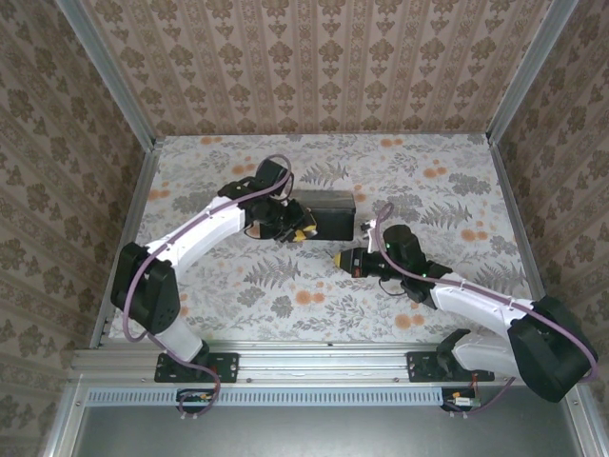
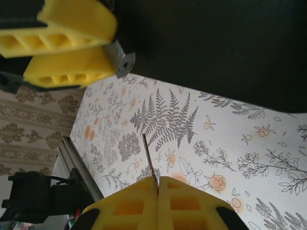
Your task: Unlock the padlock with the key
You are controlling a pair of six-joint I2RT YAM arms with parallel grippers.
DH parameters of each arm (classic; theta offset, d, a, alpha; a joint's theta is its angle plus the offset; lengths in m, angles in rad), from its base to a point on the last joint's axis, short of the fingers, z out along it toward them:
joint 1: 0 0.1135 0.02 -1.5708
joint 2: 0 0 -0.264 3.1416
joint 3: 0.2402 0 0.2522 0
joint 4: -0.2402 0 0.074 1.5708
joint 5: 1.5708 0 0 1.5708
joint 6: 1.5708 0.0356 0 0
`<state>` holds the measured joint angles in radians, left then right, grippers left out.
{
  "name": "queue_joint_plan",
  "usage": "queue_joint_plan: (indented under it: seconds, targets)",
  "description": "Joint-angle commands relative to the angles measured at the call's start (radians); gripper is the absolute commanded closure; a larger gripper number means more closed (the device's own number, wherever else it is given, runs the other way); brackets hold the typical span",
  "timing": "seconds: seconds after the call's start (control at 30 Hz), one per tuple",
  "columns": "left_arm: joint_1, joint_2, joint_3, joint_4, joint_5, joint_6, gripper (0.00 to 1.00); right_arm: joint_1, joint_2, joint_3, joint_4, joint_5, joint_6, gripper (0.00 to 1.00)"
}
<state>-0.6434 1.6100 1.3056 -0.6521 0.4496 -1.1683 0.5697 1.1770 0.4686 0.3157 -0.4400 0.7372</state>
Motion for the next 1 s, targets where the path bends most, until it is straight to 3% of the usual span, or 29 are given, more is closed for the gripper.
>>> queue_joint_plan:
  seconds: [0.0,0.3,0.47,0.57,0.67,0.83,0.97]
  targets:
    - [-0.005,-0.053,-0.005,0.017,0.047,-0.068,0.93,0.002,-0.03,0.02,0.052,0.012,0.051,1.0]
    - [-0.031,-0.088,-0.017,0.076,0.067,-0.138,0.93,0.025,-0.065,0.055,0.045,-0.002,0.075,1.0]
    - [-0.027,-0.079,0.004,0.029,0.031,-0.03,0.86,0.014,-0.11,0.086,-0.124,0.032,0.003,1.0]
    - [-0.032,-0.071,0.048,-0.06,-0.069,0.131,0.81,-0.031,-0.187,0.072,-0.247,0.045,-0.047,1.0]
    - [-0.025,-0.045,0.103,-0.121,-0.158,0.33,0.73,-0.141,-0.245,0.046,-0.336,-0.015,-0.082,1.0]
    - [-0.077,0.105,0.35,-0.301,-0.417,0.84,0.56,-0.305,-0.28,0.039,-0.453,-0.108,-0.172,1.0]
    - [-0.101,0.159,0.406,-0.221,-0.387,1.19,0.51,-0.392,-0.246,0.048,-0.504,-0.155,-0.212,1.0]
